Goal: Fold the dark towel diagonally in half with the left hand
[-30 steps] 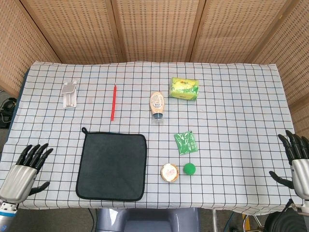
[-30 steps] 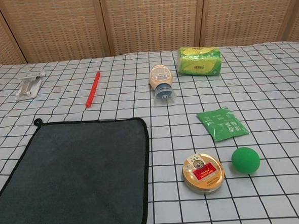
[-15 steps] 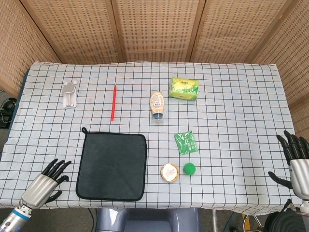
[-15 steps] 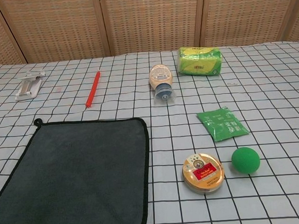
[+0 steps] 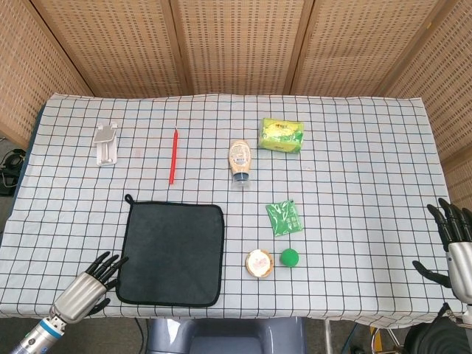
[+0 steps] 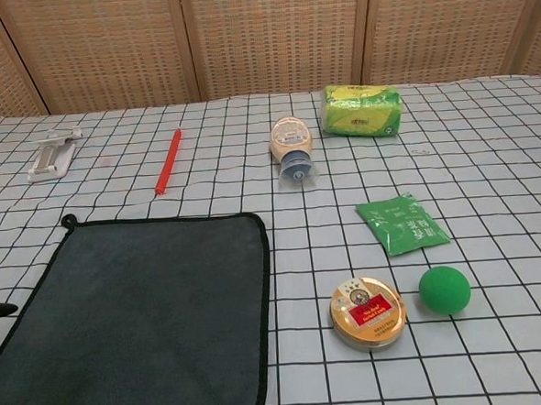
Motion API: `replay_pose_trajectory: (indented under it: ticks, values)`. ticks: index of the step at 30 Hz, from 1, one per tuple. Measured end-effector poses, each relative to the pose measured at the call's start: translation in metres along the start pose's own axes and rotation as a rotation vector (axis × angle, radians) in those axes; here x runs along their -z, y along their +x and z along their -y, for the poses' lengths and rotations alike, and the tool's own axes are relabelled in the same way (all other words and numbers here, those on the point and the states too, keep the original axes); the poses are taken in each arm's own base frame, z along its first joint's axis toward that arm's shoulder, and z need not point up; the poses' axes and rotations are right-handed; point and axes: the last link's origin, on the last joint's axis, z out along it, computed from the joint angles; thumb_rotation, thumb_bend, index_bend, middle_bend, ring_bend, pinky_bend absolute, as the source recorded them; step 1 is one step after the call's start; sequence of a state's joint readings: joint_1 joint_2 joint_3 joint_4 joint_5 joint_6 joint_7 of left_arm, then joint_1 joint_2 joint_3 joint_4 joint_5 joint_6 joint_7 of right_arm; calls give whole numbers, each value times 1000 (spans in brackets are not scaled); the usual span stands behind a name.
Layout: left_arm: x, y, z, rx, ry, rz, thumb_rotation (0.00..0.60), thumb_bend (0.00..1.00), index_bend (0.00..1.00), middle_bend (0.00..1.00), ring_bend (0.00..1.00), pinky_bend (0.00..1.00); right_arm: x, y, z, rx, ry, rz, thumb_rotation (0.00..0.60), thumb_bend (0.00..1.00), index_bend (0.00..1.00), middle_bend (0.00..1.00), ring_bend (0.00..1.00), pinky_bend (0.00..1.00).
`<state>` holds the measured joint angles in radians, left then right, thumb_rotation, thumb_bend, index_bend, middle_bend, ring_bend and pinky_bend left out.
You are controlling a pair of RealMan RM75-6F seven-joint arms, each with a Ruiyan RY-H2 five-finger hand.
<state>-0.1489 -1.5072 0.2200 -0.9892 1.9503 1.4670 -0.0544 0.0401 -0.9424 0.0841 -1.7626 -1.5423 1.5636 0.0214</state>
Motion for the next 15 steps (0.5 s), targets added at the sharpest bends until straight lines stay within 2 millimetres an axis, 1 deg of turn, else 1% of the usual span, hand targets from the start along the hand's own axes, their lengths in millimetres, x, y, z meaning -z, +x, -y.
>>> replay_pose_trajectory:
  ticks: [8,15]
  values:
    - [-6,-8,-2,-3,-5,5,600,290,456,0,0,0,-1,0,-1,-4,-3,2,600,0,0,0,0,0]
    - [-9,-11,-4,-12,-10,10,600,290,482,0,0,0,-1,1,-2,-6,-6,0,600,0,0,0,0,0]
